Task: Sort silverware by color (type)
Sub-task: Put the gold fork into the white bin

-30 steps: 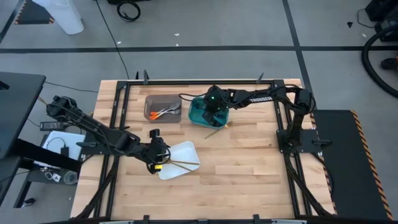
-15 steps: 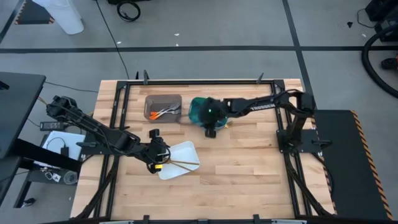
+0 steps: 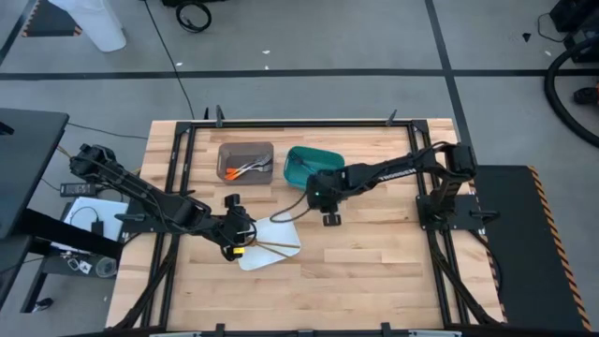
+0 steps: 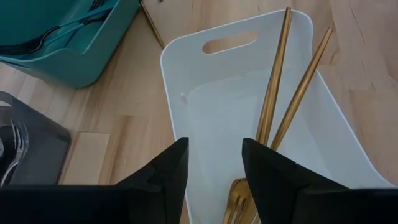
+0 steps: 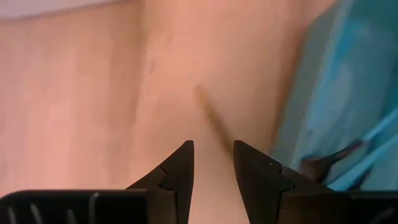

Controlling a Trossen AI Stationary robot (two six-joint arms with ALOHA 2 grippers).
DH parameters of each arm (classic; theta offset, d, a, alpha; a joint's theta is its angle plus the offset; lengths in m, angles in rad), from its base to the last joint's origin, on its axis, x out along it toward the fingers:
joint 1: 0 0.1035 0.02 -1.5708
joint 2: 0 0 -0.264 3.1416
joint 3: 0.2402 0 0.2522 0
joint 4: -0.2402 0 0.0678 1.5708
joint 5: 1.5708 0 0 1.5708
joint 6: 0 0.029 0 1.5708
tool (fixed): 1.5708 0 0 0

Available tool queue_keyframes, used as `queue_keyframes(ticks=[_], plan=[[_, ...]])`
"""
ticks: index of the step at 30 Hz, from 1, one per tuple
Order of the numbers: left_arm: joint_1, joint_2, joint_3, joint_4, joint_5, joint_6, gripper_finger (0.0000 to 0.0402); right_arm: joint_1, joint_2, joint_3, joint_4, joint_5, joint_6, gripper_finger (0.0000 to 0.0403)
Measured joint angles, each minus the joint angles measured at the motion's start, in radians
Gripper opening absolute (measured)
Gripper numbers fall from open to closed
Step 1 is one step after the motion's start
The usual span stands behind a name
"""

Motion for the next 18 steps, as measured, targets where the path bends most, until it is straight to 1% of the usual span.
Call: queue_keyframes(ticks=[2, 5, 11, 14, 18], plan=[[0.000, 0.000, 0.000, 0.000, 0.000, 0.000, 0.0160, 0.015, 0.000, -0.004, -0.028, 0.015, 0.000, 0.0123], [0.000, 0.000, 0.000, 0.000, 0.000, 0.000, 0.0160, 0.044, 0.001, -0.020, -0.076, 0.073, 0.000, 0.0123], [0.000, 0.000, 0.000, 0.002, 0.000, 0.000, 0.0160, 0.091, 0.002, -0.072, -0.104, 0.247, 0.000, 0.0121], [0.000, 0.000, 0.000, 0.002, 0.000, 0.001, 0.0160, 0.092, 0.002, -0.088, -0.088, 0.269, 0.000, 0.0119], [0.000, 0.000, 0.000, 0.002, 0.000, 0.001, 0.0160, 0.079, 0.002, -0.102, -0.079, 0.355, -0.014, 0.0114]])
